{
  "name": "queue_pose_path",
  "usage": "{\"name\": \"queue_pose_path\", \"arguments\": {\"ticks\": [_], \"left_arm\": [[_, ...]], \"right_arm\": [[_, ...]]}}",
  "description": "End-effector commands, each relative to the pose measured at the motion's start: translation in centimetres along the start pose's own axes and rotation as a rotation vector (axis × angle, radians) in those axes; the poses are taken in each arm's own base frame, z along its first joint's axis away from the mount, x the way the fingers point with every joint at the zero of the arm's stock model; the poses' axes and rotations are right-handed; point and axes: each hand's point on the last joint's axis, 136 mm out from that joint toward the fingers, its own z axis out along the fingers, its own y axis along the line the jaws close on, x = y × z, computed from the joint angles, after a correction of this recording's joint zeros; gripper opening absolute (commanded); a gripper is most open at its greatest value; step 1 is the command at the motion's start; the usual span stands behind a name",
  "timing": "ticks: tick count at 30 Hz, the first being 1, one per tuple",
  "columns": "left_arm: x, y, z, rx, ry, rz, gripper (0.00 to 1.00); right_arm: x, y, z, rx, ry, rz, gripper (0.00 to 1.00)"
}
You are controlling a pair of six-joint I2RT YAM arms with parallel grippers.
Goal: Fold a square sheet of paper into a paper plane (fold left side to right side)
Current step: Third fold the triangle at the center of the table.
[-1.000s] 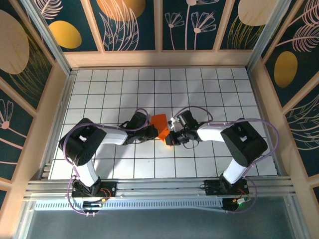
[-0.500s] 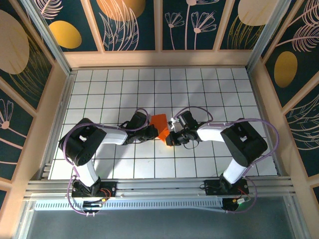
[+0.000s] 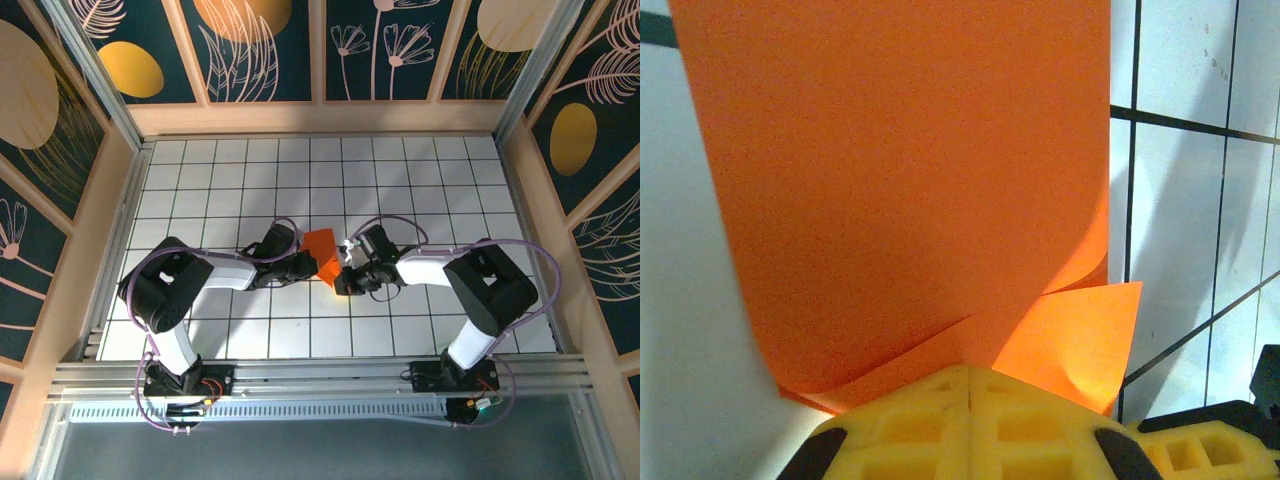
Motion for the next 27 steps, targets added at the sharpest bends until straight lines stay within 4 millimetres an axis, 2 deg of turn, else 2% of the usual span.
{"name": "queue_pose_path", "arguments": {"ticks": [1, 4, 8, 14, 16, 22, 27], "left_arm": [[1.0, 4.9, 0.8, -0.183, 0.011, -0.032, 0.00], [1.0, 4.9, 0.8, -0.187, 0.010, -0.030, 0.00], [0.9, 4.8, 0.8, -0.187, 0.010, -0.025, 0.00], [0.9, 4.7, 0.7, -0.182, 0.008, -0.027, 0.00], [0.8, 4.6, 0.8, -0.178, 0.007, -0.026, 0.00], [0.8, 4.4, 0.9, -0.172, 0.010, -0.024, 0.00], [0.8, 4.4, 0.8, -0.171, 0.009, -0.024, 0.00]], "right_arm": [[4.1, -2.3, -0.2, 0.088, 0.102, 0.069, 0.00], [4.2, -2.2, -0.6, 0.092, 0.100, 0.071, 0.00], [3.2, -1.0, -1.8, 0.080, 0.074, 0.051, 0.00], [0.2, 3.3, -4.3, -0.034, -0.016, -0.044, 0.00], [-0.8, 4.1, -4.6, -0.056, -0.052, -0.061, 0.00], [-2.6, 3.6, -2.7, -0.061, -0.066, -0.022, 0.00], [-2.4, 1.8, -1.3, -0.011, -0.047, 0.025, 0.00]]}}
